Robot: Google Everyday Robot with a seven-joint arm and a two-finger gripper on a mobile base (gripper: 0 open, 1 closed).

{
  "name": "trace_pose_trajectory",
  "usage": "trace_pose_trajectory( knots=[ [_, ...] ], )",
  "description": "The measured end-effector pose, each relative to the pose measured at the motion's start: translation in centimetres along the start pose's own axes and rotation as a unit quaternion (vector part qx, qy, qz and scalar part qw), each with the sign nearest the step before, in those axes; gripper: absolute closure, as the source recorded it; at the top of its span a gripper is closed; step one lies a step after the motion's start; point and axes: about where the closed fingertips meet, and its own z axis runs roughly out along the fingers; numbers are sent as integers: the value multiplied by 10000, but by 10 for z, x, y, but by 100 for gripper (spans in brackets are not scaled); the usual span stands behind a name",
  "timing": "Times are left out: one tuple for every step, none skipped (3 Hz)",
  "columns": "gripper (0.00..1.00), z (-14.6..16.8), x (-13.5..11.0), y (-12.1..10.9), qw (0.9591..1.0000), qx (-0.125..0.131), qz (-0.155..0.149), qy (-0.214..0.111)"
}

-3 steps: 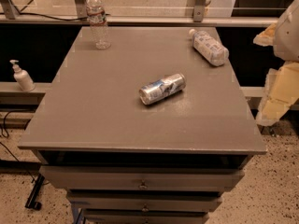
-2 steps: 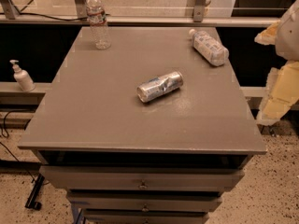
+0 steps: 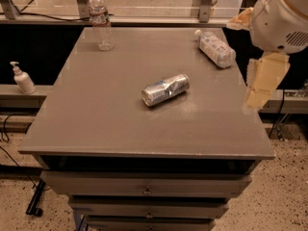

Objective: Place redbull can upright

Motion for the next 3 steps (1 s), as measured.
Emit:
trace_pose_trajectory(
  knots=[
    [0, 31, -30, -15, 9959, -27, -901, -29],
    [0, 69, -46, -25, 9872, -143, -1587, 77],
    [0, 109, -54, -34, 9773, -311, -2082, 229]
  ],
)
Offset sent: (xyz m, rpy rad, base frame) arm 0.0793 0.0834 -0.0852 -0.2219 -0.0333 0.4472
